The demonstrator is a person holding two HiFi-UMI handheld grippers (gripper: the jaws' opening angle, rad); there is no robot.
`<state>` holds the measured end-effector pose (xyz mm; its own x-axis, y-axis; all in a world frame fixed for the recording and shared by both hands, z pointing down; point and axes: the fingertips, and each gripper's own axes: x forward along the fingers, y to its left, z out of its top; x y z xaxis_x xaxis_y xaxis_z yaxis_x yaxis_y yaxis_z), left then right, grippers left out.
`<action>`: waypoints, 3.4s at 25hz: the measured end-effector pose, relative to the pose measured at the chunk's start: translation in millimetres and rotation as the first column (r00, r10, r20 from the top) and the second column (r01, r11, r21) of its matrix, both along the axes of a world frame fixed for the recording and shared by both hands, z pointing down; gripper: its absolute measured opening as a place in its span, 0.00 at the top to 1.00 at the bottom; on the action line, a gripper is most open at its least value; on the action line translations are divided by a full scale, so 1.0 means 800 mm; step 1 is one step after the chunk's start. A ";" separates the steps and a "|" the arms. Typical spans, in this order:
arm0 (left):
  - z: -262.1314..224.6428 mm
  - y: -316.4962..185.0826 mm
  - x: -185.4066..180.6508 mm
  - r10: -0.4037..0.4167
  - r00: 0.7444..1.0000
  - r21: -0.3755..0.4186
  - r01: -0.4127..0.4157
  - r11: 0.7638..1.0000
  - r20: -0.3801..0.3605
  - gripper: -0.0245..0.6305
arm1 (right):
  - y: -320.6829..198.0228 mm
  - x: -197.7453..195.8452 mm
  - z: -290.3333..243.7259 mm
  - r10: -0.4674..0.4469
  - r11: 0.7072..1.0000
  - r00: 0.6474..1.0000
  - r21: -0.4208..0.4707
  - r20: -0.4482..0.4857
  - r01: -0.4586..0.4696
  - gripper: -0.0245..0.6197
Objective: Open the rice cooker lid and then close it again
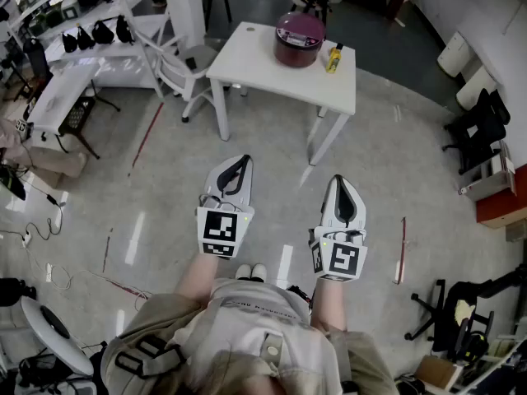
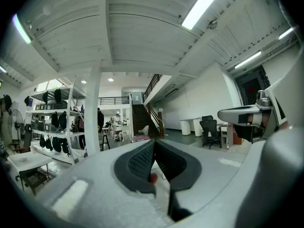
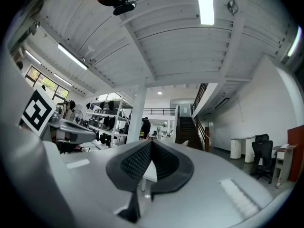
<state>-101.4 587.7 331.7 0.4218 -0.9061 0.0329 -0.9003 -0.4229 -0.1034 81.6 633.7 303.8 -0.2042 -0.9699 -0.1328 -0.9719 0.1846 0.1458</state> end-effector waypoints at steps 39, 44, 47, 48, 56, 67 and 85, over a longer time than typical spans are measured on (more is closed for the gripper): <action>0.015 -0.007 0.036 -0.032 0.999 -0.051 0.032 0.998 0.004 0.60 | -0.014 0.052 0.023 -0.116 0.992 0.976 -0.028 0.186 0.123 0.56; 0.030 -0.020 0.037 -0.005 0.999 -0.058 0.007 0.998 0.033 0.60 | -0.027 0.055 0.034 -0.100 0.993 0.975 -0.042 0.200 0.110 0.55; 0.030 -0.036 0.037 0.005 1.000 -0.043 -0.004 0.999 0.014 0.60 | -0.039 0.057 0.038 -0.090 0.994 0.976 -0.050 0.198 0.102 0.55; 0.027 -0.043 0.037 0.007 1.000 -0.034 -0.007 0.999 0.007 0.60 | -0.044 0.057 0.039 -0.087 0.994 0.977 -0.054 0.196 0.099 0.55; 0.019 -0.121 0.029 0.031 0.999 -0.008 -0.031 0.999 0.033 0.60 | -0.118 0.046 0.038 -0.078 0.994 0.976 -0.061 0.203 0.092 0.55; 0.014 -0.272 0.007 0.087 0.995 -0.007 -0.087 0.996 0.051 0.60 | -0.256 0.019 0.042 -0.048 0.994 0.979 -0.087 0.198 0.067 0.55; 0.029 -0.414 -0.023 0.169 0.984 -0.041 -0.167 0.985 0.058 0.59 | -0.401 -0.021 0.053 -0.016 0.990 0.986 -0.134 0.168 0.038 0.55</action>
<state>-120.0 256.5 354.9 0.5642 -0.8202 0.0944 -0.8085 -0.5720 -0.1384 64.8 312.7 346.5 -0.2166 -0.9756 -0.0344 -0.9749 0.2181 -0.0453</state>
